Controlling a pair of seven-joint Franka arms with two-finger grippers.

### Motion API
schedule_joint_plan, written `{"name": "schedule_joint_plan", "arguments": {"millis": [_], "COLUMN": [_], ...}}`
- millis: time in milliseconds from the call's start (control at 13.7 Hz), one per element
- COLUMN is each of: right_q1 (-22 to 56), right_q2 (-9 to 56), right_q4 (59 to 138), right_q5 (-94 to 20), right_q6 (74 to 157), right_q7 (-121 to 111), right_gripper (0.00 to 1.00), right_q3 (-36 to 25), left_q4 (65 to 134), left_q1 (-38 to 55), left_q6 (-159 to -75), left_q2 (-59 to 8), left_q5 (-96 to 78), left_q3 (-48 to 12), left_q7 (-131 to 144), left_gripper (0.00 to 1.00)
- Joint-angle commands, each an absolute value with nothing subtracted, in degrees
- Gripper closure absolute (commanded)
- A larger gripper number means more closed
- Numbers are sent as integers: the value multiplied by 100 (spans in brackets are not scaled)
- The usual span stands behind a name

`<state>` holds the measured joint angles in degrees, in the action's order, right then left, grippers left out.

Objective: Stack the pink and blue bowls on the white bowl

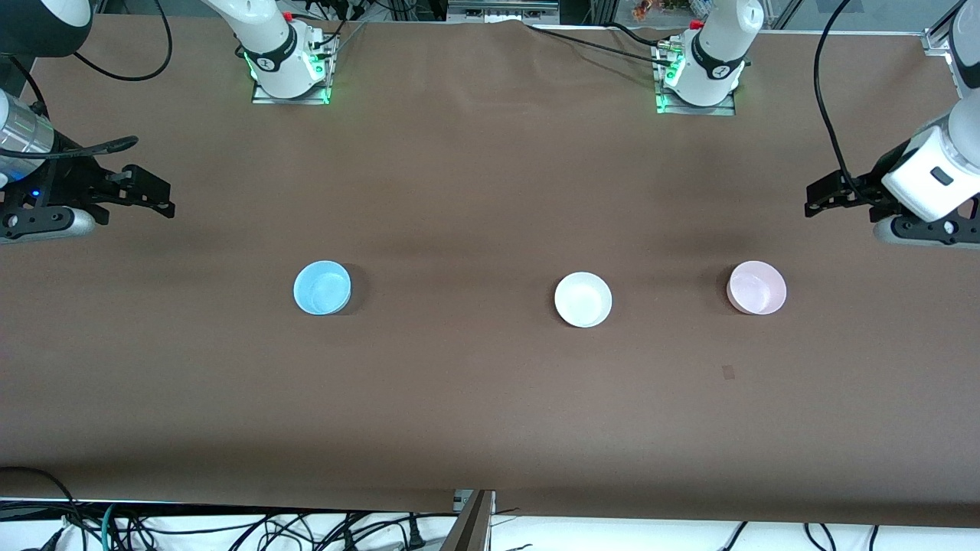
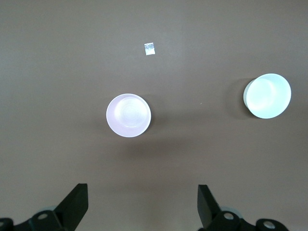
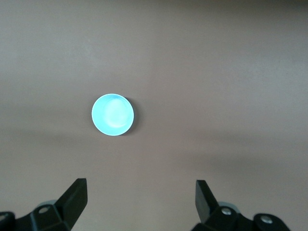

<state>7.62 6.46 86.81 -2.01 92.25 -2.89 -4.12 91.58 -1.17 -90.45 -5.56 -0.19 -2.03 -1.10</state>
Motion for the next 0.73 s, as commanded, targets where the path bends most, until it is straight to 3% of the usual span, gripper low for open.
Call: {"name": "schedule_joint_plan", "arguments": {"millis": [0,655], "right_q1": [747,747], "right_q2": [659,659], "right_q4": [8578,8578], "right_q5": [-185,-185], "right_q6": [9202,9202], "right_q7": [-229,-229], "right_gripper": [1,1], "right_q3": [-396,-396], "left_q4": [8965,9290], "left_q1": [-411,-1037], "left_q6": [-9348,-10476], "left_q2": [-1062,-2565], "left_q5": [88,88], "left_q3": [-202,-202], "left_q7": [-176,-2931], "left_gripper": [0,0]}}
